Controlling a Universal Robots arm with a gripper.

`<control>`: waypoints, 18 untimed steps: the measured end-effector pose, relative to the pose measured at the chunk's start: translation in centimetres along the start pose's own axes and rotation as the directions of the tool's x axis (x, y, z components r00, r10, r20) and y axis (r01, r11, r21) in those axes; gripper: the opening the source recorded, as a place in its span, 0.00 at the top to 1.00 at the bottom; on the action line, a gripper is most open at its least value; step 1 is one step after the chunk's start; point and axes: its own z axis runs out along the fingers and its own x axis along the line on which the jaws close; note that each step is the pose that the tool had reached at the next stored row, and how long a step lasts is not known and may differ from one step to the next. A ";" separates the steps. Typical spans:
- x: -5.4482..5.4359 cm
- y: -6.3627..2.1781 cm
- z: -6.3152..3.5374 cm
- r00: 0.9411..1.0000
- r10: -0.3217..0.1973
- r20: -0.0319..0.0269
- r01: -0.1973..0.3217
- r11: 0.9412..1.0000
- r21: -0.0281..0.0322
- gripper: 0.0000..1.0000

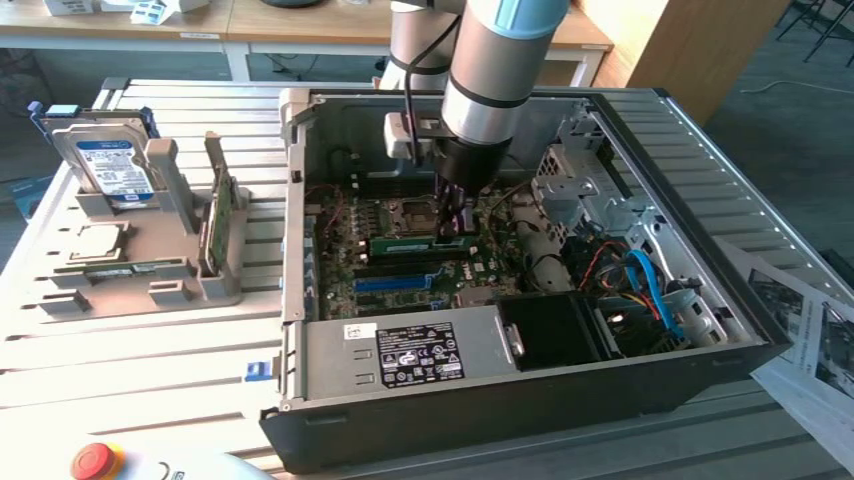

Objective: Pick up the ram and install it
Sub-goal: 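Insert the ram into the slot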

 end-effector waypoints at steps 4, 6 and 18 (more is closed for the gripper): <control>0.0 0.01 0.00 1.000 0.000 0.000 0.000 1.000 0.002 0.88; 0.0 0.01 0.00 1.000 0.000 0.000 0.000 1.000 0.002 0.88; 0.1 0.18 0.09 1.000 0.000 0.000 0.000 1.000 0.002 0.88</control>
